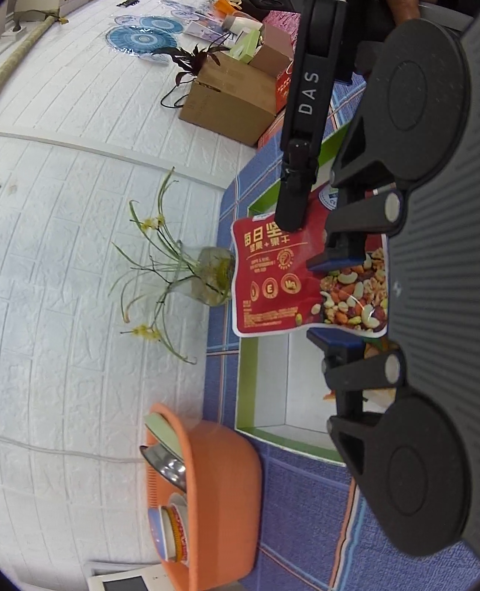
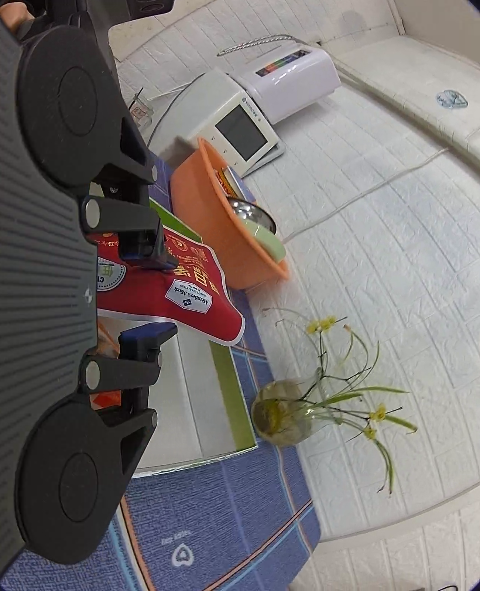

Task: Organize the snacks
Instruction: 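Lift both red bags over the green box and release them inside, then grasp the brown jerky bag with the left tool while the right tool grasps a brown packet, then carry both brown packets over the green box and open both tools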

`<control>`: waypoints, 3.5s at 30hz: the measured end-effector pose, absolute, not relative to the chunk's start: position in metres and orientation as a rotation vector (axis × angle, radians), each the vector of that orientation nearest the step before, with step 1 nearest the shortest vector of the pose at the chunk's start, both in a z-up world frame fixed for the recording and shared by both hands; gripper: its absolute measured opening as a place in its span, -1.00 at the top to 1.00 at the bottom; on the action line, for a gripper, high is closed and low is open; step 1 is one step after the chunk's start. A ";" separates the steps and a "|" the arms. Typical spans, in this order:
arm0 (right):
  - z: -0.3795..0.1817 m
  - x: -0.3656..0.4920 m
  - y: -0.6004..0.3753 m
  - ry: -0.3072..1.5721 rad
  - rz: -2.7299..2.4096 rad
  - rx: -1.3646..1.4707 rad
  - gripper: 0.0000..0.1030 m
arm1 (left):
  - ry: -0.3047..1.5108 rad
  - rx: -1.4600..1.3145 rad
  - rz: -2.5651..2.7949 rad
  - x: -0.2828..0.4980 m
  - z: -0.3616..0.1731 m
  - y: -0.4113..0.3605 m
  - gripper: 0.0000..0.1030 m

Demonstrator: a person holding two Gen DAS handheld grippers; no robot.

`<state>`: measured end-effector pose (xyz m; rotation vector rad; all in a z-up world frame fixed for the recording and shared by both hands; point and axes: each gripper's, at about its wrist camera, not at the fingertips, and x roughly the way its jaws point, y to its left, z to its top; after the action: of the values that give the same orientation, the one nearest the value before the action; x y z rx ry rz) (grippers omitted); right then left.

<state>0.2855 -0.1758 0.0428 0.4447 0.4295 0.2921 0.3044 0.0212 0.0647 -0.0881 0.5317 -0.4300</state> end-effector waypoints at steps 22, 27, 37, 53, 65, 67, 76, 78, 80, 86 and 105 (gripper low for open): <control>0.048 0.151 -0.195 0.429 0.346 0.554 -0.43 | 0.533 0.027 -0.458 0.218 0.077 0.060 -0.15; 0.040 0.085 -0.183 0.435 0.378 0.623 -0.95 | 0.577 0.013 -0.499 0.170 0.052 0.080 -0.26; 0.001 0.066 -0.174 0.633 0.400 0.852 -0.95 | 0.740 -0.003 -0.592 0.159 0.014 0.078 -0.27; -0.034 0.106 -0.168 0.753 0.362 0.914 0.22 | 0.787 -0.130 -0.686 0.183 -0.002 0.071 -0.27; -0.009 0.086 -0.158 0.638 0.380 0.728 0.72 | 0.788 -0.206 -0.687 0.167 0.005 0.083 0.66; -0.002 0.084 -0.157 0.620 0.386 0.685 0.72 | 0.800 -0.240 -0.687 0.168 0.003 0.086 0.68; 0.006 0.099 -0.159 0.642 0.381 0.630 0.73 | 0.808 -0.171 -0.661 0.162 0.001 0.081 0.85; 0.003 0.102 -0.159 0.678 0.363 0.624 0.71 | 0.822 -0.152 -0.655 0.161 0.000 0.078 0.85; -0.003 0.105 -0.163 0.716 0.348 0.631 0.64 | 0.802 -0.131 -0.642 0.157 -0.001 0.076 0.85; -0.004 0.104 -0.165 0.718 0.345 0.649 0.68 | 0.745 -0.054 -0.597 0.148 0.002 0.066 0.87; 0.064 0.135 -0.144 0.499 0.486 0.419 0.73 | 0.586 -0.226 -0.512 0.169 0.058 0.095 0.90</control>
<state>0.1348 -0.1443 0.0645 0.4185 0.4987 0.4864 0.1691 0.0949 0.0581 -0.2259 0.5855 -0.5125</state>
